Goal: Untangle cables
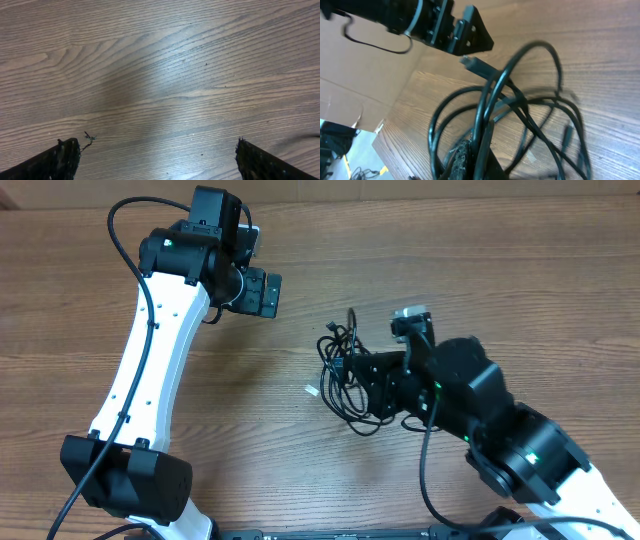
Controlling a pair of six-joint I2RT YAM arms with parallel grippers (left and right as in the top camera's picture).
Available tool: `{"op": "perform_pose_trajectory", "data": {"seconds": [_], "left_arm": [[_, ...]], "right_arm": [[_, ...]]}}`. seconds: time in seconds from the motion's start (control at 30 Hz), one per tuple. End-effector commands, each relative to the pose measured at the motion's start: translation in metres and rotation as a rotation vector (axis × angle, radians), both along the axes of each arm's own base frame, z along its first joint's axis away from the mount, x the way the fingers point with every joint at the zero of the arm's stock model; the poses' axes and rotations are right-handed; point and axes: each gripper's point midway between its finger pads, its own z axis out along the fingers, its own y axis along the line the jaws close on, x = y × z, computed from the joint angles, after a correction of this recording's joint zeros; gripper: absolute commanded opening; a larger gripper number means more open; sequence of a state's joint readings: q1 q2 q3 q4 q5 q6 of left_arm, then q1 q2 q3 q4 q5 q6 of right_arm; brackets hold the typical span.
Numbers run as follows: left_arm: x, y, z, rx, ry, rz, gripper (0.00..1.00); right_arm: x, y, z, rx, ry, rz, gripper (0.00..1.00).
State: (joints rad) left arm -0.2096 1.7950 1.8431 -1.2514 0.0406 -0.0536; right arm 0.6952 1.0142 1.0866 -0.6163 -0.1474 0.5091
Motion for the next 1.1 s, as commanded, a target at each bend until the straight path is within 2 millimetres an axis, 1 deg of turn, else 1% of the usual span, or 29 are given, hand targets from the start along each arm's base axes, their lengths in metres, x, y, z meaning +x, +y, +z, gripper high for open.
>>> {"op": "perform_pose_trajectory", "data": {"seconds": [0.0, 0.17, 0.4, 0.43, 0.5, 0.57, 0.63, 0.7, 0.77, 0.8, 0.83, 0.93, 1.0, 1.07], "left_arm": [[0.001, -0.005, 0.013, -0.023, -0.033, 0.002, 1.00], [0.001, -0.005, 0.013, -0.023, -0.033, 0.002, 1.00], [0.001, -0.005, 0.013, -0.023, -0.033, 0.003, 1.00], [0.003, -0.006, 0.014, -0.034, -0.042, 0.006, 1.00], [0.015, -0.012, 0.021, -0.067, -0.096, 0.010, 1.00], [0.012, -0.024, 0.022, -0.132, -0.077, -0.009, 1.00], [0.003, -0.043, 0.024, -0.227, -0.047, -0.088, 0.99], [-0.011, -0.072, 0.034, -0.355, -0.044, -0.295, 1.00], [-0.032, -0.102, 0.052, -0.514, -0.065, -0.527, 0.99], [-0.040, -0.109, 0.058, -0.565, -0.078, -0.604, 1.00], [-0.050, -0.116, 0.065, -0.612, -0.100, -0.701, 0.99], [-0.056, -0.116, 0.065, -0.608, -0.106, -0.750, 1.00], [-0.060, -0.117, 0.065, -0.613, -0.112, -0.786, 0.99], [-0.067, -0.121, 0.070, -0.649, -0.129, -0.843, 1.00]], "right_arm": [[-0.002, -0.008, 0.026, 0.027, -0.076, -0.018, 0.04], [-0.002, -0.008, 0.026, 0.025, -0.077, -0.017, 0.04], [0.001, -0.006, 0.034, 0.052, -0.100, -0.019, 0.04], [0.001, -0.006, 0.035, 0.055, -0.099, -0.020, 0.04], [0.001, -0.005, 0.036, 0.068, -0.095, -0.023, 0.04], [0.002, -0.004, 0.040, 0.100, -0.082, -0.038, 0.04], [0.003, -0.003, 0.045, 0.134, -0.077, -0.050, 0.04], [0.003, -0.003, 0.056, 0.191, -0.077, -0.066, 0.04], [0.003, -0.003, 0.069, 0.240, -0.096, -0.072, 0.04], [0.002, -0.004, 0.077, 0.265, -0.111, -0.074, 0.04], [0.000, -0.006, 0.089, 0.301, -0.143, -0.073, 0.06], [-0.004, -0.013, 0.108, 0.345, -0.198, -0.087, 0.09], [-0.002, -0.021, 0.112, 0.347, -0.217, -0.125, 0.10], [-0.001, -0.026, 0.113, 0.344, -0.226, -0.152, 0.10]]}}
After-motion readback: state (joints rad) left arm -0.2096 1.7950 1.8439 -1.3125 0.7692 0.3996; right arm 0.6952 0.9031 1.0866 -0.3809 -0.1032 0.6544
